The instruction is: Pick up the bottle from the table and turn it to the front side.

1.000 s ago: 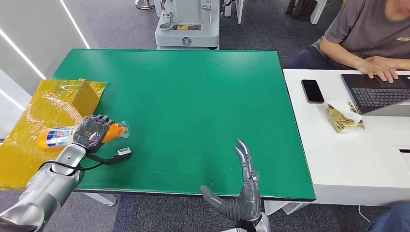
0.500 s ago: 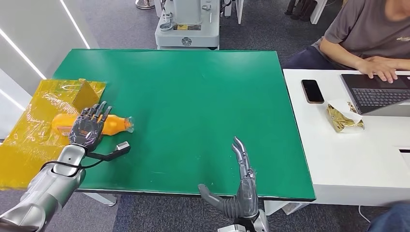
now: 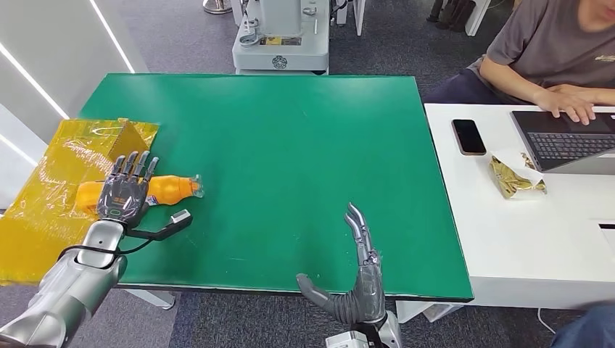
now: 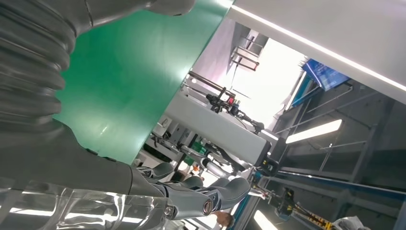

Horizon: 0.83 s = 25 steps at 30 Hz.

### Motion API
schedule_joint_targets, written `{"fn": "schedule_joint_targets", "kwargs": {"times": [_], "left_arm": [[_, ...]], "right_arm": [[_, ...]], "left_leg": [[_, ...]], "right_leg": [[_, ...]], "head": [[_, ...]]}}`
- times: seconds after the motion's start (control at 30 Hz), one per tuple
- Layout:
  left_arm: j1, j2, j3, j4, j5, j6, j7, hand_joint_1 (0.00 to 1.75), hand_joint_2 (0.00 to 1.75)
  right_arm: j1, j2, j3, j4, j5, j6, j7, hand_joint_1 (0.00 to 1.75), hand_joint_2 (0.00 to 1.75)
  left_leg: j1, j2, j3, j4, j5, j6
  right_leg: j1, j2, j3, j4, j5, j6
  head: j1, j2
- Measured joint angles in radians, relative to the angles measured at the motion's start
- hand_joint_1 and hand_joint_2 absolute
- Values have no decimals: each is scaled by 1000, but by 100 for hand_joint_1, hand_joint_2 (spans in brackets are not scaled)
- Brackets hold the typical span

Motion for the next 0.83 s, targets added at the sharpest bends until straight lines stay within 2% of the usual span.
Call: {"fn": "schedule_joint_targets", "kwargs": {"times": [0.17, 0.23, 0.3, 0.43, 0.47, 0.53, 0.63, 0.73, 0.83], "left_arm": [[77, 12, 60, -221, -3, 4, 12, 0, 175], [117, 6, 109, -364, -1, 7, -27, 0, 175], [142, -27, 184, -511, 22, 9, -156, 0, 175], [145, -165, 492, -749, 231, 12, -672, 0, 175], [145, -196, 559, -793, 290, 12, -729, 0, 175], [145, -246, 650, -865, 420, 12, -741, 0, 175], [145, -304, 722, -932, 590, 12, -712, 0, 175], [147, -341, 745, -957, 731, 11, -708, 0, 175], [156, -353, 715, -943, 972, 10, -708, 0, 175]], "right_arm": [[-3, 0, 0, 5, -2, 0, 0, 0, 175], [-5, 0, 1, 6, -5, 0, 0, 0, 175], [-9, 0, 3, 7, -12, 0, 0, 0, 175], [-23, -1, 10, 13, -25, 0, -1, 0, 175], [-25, -1, 11, 14, -28, 0, -1, 0, 175], [-27, -3, 13, 16, -37, 0, -1, 0, 175], [-37, -5, 17, 19, -47, 0, -1, 0, 175], [-47, -8, 22, 24, -60, 0, -1, 0, 175], [-53, -8, 25, 26, -69, 0, -1, 0, 175]], "left_leg": [[0, 0, 0, 0, 0, 0], [0, 0, 0, 0, 0, 0], [0, 0, 0, 1, 0, 0], [0, 4, 0, 1, -1, -1], [0, 6, 1, 1, -2, -1], [0, 7, 2, 1, -2, -1], [0, 3, 2, 1, -2, -1], [0, 2, 2, 1, -2, -1], [0, 2, 2, 1, -2, -1]], "right_leg": [[0, 0, 0, 0, 0, 0], [0, 0, -1, 0, 0, 0], [0, 0, -1, -1, 0, 0], [0, 4, 0, 0, 1, 1], [-1, 6, -1, -1, 1, 1], [-1, 6, 0, -1, 1, 1], [0, 4, 1, -1, 1, 1], [0, 2, 1, -1, 1, 1], [0, 2, 1, -1, 1, 1]], "head": [[0, 0], [0, 0], [0, 0], [2, 0], [1, 0], [1, 0], [1, 0], [2, 0], [1, 0]]}}
